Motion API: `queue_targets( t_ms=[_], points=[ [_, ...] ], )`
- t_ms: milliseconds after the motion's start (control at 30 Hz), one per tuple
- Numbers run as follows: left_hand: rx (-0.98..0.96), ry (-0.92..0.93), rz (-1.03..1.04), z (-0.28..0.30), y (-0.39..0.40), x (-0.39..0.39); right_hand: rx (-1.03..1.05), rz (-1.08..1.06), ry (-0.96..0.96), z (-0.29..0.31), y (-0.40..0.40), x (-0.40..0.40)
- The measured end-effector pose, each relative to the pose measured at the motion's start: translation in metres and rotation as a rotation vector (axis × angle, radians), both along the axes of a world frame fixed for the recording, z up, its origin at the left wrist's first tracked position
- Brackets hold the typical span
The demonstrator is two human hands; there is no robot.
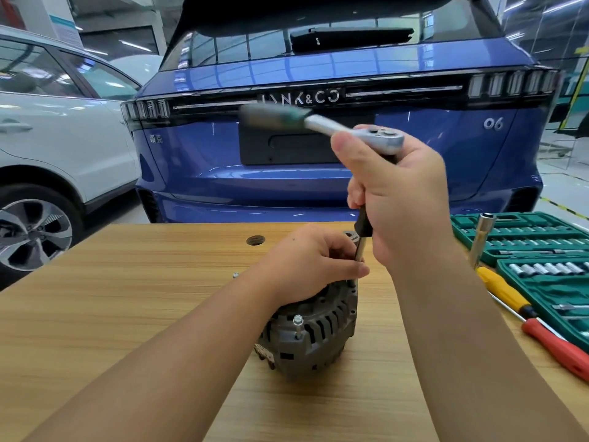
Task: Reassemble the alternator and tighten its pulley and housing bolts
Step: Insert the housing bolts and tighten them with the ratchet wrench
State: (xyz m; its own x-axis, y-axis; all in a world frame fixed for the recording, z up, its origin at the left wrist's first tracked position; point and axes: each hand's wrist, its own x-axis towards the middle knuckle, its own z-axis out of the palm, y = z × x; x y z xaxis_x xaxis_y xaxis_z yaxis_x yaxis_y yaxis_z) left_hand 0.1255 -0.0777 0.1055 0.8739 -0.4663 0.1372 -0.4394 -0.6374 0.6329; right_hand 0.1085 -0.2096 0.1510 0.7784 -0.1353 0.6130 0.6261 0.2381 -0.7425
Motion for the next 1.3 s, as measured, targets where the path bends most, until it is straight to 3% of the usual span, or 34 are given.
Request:
queue_targets(
  t_ms=[67, 233, 367, 500, 733, 867, 1067, 1200, 1300],
  points=[
    [0.005, 0.013, 0.000, -0.001, 0.000, 0.002, -0.004, -0.031, 0.052, 0.000, -0.004, 0.002],
    [-0.047, 0.011, 0.010, -0.001, 0.003, 0.002, 0.047, 0.316, 0.021, -0.005, -0.006, 0.004],
    [-0.050, 0.028, 0.008, -0.001, 0.003, 0.000, -0.034, 0.183, -0.209, -0.008, 0.003, 0.004],
    [-0.093, 0.018, -0.001, 0.000, 0.003, -0.003, -0.025, 0.181, -0.276, -0.013, 0.003, 0.009],
    [-0.050, 0.027, 0.035, 0.000, 0.003, 0.001, 0.095, 0.578, -0.098, -0.005, -0.010, 0.017],
    [-0.085, 0.015, 0.043, -0.003, 0.004, 0.003, 0.089, 0.465, -0.006, -0.007, -0.004, 0.014],
    [-0.013, -0.027, 0.004, -0.002, 0.000, 0.003, 0.078, -0.037, 0.046, -0.004, -0.003, 0.006],
    [0.010, -0.035, 0.013, -0.002, 0.001, 0.003, 0.088, 0.200, 0.062, -0.003, -0.006, 0.004],
    [-0.035, -0.007, 0.014, -0.003, 0.003, 0.003, 0.036, 0.242, -0.117, -0.005, 0.001, 0.002]
  ],
)
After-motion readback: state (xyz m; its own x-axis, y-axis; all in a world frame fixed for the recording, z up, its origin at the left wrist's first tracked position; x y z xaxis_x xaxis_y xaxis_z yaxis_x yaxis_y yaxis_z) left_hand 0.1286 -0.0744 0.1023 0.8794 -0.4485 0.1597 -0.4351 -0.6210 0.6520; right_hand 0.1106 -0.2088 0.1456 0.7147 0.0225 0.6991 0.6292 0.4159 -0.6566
